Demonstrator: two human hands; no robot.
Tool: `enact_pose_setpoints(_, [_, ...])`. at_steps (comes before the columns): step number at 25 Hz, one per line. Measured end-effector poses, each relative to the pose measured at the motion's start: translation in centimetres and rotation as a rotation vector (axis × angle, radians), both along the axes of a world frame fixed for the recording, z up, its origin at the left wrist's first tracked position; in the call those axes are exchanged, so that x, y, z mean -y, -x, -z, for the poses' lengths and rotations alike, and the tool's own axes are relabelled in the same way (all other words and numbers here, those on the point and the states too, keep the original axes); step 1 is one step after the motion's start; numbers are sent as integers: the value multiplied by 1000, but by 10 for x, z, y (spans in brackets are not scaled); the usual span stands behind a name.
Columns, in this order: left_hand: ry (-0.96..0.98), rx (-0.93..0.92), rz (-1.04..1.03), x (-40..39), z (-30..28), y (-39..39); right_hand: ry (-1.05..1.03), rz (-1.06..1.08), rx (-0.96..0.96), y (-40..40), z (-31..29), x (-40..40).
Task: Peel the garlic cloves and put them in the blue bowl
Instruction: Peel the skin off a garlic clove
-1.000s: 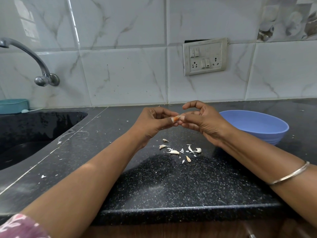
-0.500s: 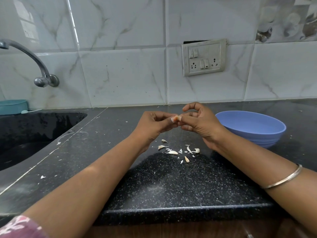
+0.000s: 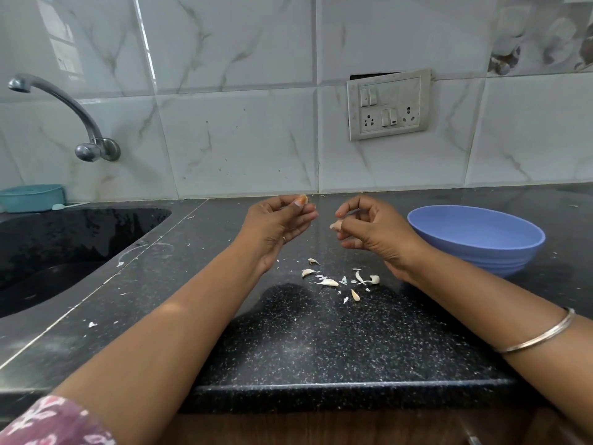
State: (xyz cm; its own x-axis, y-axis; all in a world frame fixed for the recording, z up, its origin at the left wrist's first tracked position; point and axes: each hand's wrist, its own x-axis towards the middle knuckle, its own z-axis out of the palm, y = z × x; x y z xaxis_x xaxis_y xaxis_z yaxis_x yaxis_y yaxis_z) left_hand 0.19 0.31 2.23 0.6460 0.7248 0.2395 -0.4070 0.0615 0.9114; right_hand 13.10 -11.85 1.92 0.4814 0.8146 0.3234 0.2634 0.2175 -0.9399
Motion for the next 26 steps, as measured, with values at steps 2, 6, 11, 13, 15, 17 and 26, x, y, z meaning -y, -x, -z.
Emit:
enact_pose_setpoints(2, [13,26,-6,-3,-1,3,15,2,25,-1,1,0])
enact_pose_setpoints(6, [-27,18,14,-1,-1,3,32,-1,59,-3,4,-2])
enact_pose_setpoints(11, [-254,-128,-3,6,1,0,38,-46,17,-6,5,-2])
enact_pose_setpoints(13, [-365,-181,-31,10,3,-3,10,-45,-26,-6,3,0])
enact_pose_setpoints(15, [-471,-202,-55,12,5,-6,-23,-50,-80,-5,0,1])
enact_pose_setpoints(17, [-557,-212,-84,13,6,-7,-43,-65,-106,-5,0,2])
enact_pose_setpoints(26, [-491,-245,-35,12,6,-7,-77,-63,-115,-7,-1,4])
